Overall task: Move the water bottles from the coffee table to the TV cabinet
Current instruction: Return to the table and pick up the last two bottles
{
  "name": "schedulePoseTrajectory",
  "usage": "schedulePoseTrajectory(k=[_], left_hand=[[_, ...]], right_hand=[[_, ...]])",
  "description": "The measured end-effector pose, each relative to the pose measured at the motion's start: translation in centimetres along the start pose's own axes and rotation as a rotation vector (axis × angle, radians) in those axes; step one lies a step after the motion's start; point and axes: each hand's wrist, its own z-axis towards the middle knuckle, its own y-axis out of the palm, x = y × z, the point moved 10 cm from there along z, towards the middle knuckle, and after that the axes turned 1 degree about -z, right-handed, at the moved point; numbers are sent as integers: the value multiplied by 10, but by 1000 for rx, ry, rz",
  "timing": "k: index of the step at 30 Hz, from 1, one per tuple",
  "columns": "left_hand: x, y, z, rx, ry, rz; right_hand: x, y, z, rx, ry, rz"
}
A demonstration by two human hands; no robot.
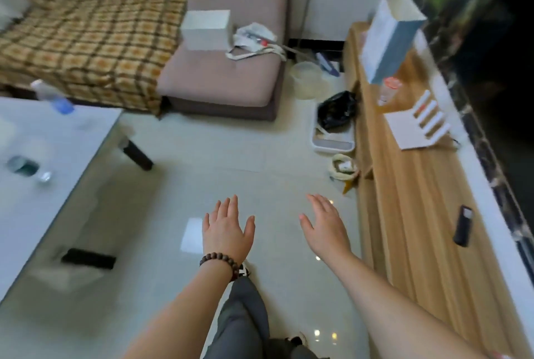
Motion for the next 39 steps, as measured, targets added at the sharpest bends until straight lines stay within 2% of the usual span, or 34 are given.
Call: schedulePoseTrajectory(k=[7,14,25,33,39], left_hand=[[-131,-47,6,137,-326,-56],[-244,-75,28,215,-546,-138],[-421,-174,122,326,-751,-198],[-497,-216,197,355,-849,-189],[-552,-221,262,395,-1024,-250]], right_hand=[[-125,78,51,-195,-248,-76],[-243,160,91,-353,-424,-130],[-463,267,186,-456,-614,-191],[-568,327,260,-524,-709,-205],[-643,388,341,-633,-802,-232]])
